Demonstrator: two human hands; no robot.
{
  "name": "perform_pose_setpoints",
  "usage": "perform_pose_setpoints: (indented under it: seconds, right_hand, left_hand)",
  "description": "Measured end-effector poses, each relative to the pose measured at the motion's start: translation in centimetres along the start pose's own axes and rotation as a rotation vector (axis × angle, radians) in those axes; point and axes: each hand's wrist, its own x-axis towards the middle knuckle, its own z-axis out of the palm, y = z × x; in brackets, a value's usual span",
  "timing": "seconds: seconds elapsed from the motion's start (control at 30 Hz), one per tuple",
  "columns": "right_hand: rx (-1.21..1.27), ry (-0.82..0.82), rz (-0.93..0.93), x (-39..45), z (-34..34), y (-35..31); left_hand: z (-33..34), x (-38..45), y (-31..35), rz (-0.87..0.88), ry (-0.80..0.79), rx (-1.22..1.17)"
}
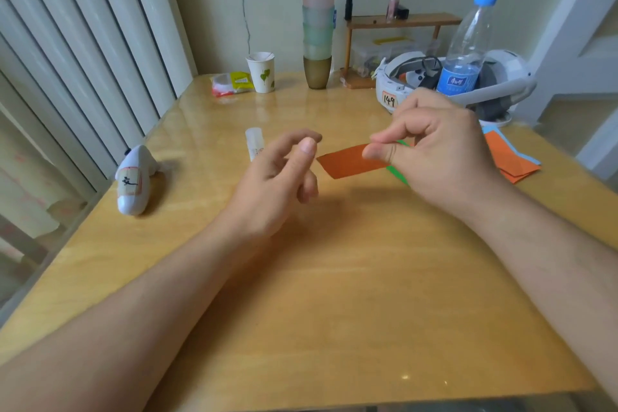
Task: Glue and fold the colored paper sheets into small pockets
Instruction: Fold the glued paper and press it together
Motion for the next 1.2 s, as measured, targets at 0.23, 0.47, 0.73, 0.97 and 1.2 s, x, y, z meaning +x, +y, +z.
perform_pose_setpoints:
  seconds: [0.23, 0.47, 0.73, 0.97, 1.2]
  right_hand:
    - [-0.150, 0.000, -0.462, 1.0, 3.4, 0.3]
    - [0.427, 0.072, 0.141, -1.2, 4.7, 1.4]
    - [0.400, -0.210, 0.558, -1.1, 6.1, 1.2]
    - [0.716, -0.240, 0.688, -0.5, 4.7, 1.0]
    - [0.767, -0.017, 0.597, -0.3, 5.1, 1.9]
  left_hand:
    - [-0.8, 1.3, 0.6, -0.201, 0.101, -0.622]
    - [-0.8, 2.2, -1.1, -0.041, 0.359, -0.296]
    - [-0.3, 1.8, -1.7, 0.038, 0.314, -0.107]
    - [0.2, 1.3, -1.7, 0.003, 0.196, -0.090]
    - [1.2, 1.2, -1.2, -0.114, 0.154, -0.306]
